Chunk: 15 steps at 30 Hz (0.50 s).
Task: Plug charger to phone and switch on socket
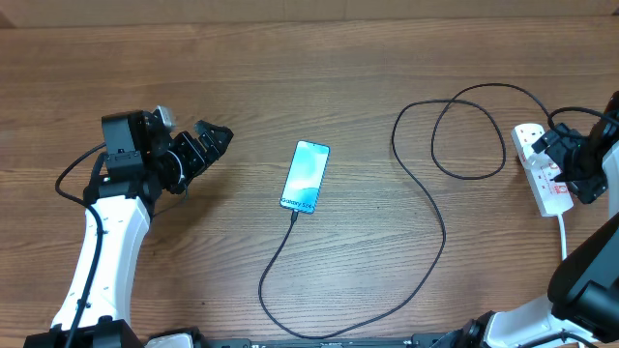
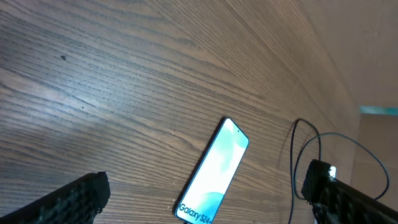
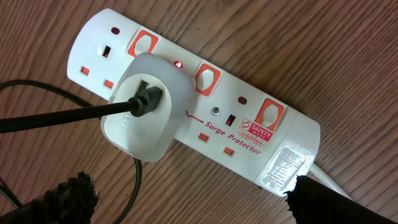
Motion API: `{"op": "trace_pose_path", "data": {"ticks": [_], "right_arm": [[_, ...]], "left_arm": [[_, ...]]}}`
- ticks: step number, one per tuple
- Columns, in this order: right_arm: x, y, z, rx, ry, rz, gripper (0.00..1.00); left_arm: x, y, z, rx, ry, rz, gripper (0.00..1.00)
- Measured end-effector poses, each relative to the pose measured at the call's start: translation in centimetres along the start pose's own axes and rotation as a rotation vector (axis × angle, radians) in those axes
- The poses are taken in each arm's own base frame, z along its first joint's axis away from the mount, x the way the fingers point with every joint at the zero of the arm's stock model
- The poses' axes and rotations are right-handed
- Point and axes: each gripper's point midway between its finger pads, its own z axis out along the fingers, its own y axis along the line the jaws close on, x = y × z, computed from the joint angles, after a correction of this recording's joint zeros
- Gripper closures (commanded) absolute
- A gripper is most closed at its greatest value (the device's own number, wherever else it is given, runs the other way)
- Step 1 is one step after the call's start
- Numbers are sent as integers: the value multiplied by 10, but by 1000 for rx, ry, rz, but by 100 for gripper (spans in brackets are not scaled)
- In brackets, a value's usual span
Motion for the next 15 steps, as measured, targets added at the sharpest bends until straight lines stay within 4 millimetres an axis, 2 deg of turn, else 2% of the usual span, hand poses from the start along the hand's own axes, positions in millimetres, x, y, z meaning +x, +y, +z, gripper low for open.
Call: {"op": "trace_pose_path", "data": {"ticks": [6, 12, 15], "right_arm": [[0, 0, 0, 0, -1, 0, 0], [0, 0, 0, 0, 0, -1, 0], [0, 0, 0, 0, -1, 0, 0]], "left_arm": [[-1, -3, -4, 6, -9, 6, 0], [-6, -21, -25, 49, -71, 48, 0], [-6, -24, -29, 55, -81, 55, 0]]}}
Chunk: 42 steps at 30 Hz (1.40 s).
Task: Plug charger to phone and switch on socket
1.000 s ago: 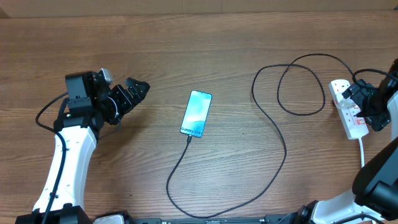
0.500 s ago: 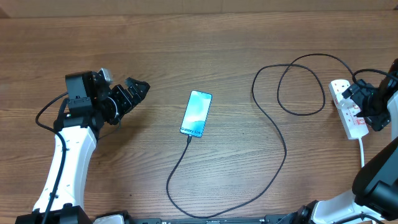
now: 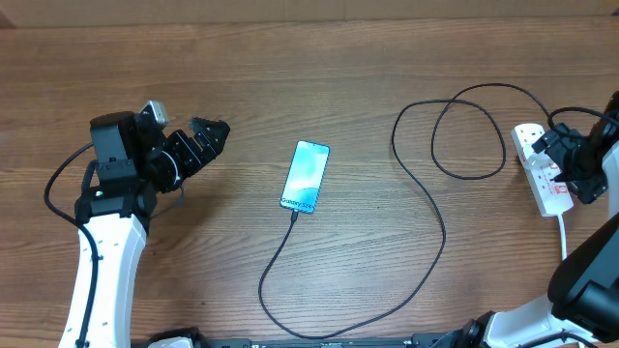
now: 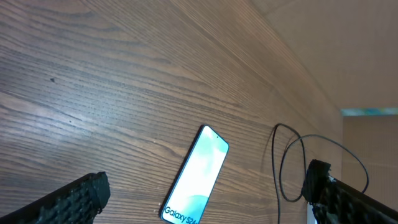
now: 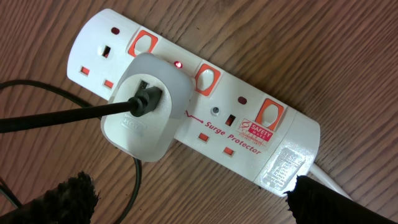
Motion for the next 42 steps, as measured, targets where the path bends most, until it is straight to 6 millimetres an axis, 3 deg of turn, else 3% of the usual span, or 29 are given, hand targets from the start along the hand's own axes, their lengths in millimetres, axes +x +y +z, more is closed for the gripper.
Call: {"op": "trace_pose_path", "data": {"ticks": [34, 38, 42], "right_arm": [[0, 0, 0, 0, 1, 0, 0], [0, 0, 0, 0, 1, 0, 0], [0, 0, 0, 0, 1, 0, 0]], "left_arm": [[8, 8, 3, -13, 19, -13, 0], [-1, 0, 2, 15, -23, 15, 0], [-27, -22, -6, 104, -153, 104, 0]]}}
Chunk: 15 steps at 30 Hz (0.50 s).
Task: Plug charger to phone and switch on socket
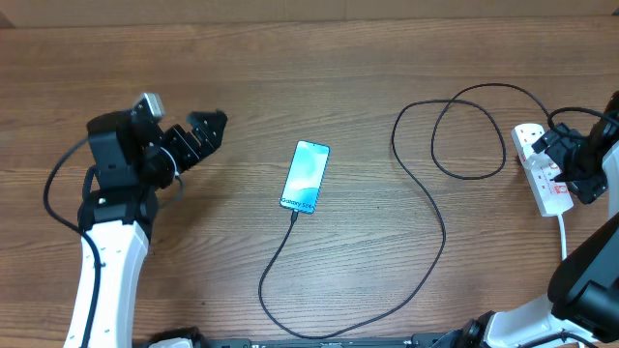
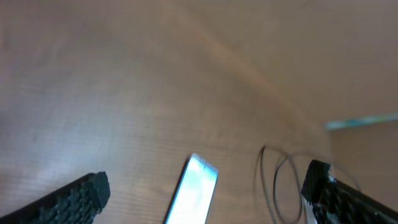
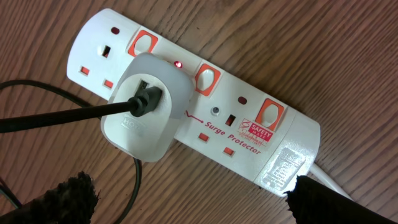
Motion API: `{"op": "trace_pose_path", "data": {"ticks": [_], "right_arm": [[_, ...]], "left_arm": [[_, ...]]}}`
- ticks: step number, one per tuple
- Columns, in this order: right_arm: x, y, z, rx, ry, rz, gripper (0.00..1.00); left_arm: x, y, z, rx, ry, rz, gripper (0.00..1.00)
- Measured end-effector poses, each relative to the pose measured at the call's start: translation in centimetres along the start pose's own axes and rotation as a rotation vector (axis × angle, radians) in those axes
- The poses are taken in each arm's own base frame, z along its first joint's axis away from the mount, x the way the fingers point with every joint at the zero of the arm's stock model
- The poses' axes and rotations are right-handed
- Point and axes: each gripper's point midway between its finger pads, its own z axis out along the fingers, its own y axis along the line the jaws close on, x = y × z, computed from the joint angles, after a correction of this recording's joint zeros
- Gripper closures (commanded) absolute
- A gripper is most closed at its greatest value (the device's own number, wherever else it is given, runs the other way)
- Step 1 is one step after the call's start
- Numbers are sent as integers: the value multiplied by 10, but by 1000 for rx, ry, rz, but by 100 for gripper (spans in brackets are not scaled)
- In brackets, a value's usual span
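Note:
The phone (image 1: 306, 176) lies mid-table with its screen lit, and the black charger cable (image 1: 426, 203) is plugged into its near end. That cable loops to the white plug (image 3: 144, 115) seated in the white socket strip (image 3: 205, 106), where a small red light (image 3: 178, 64) glows beside the plug. My left gripper (image 1: 206, 130) is open in the air left of the phone, which shows blurred in its wrist view as the phone (image 2: 193, 196). My right gripper (image 3: 189, 198) stands open just over the socket strip (image 1: 542, 174) at the right edge.
A white lead (image 1: 563, 237) runs from the strip toward the near edge. The cable forms a loop (image 1: 464, 130) at the back right. Bare wooden table (image 1: 290, 77) lies all around the phone.
My left gripper has drawn slightly further back and up from the phone, its wrist view now blurred and tilted higher. The right gripper and the socket strip look unchanged.
Through all moments the cable was in the phone and the red light glowed at the strip, with my right gripper open over it. My left gripper, open each time, stood left of the phone and stands a little further from it at each later moment.

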Motion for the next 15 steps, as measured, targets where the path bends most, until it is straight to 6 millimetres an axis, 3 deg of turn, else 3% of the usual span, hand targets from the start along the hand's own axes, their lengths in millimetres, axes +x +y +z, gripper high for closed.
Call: {"op": "trace_pose_path", "data": {"ticks": [4, 7, 10, 15], "right_arm": [[0, 0, 0, 0, 0, 0, 0], [0, 0, 0, 0, 0, 0, 0], [0, 0, 0, 0, 0, 0, 0], [0, 0, 0, 0, 0, 0, 0]], "left_arm": [[0, -5, -8, 36, -53, 38, 0], [18, 5, -11, 36, -54, 39, 0], [49, 21, -13, 24, -28, 27, 0], [77, 15, -20, 72, -27, 71, 0]]}}
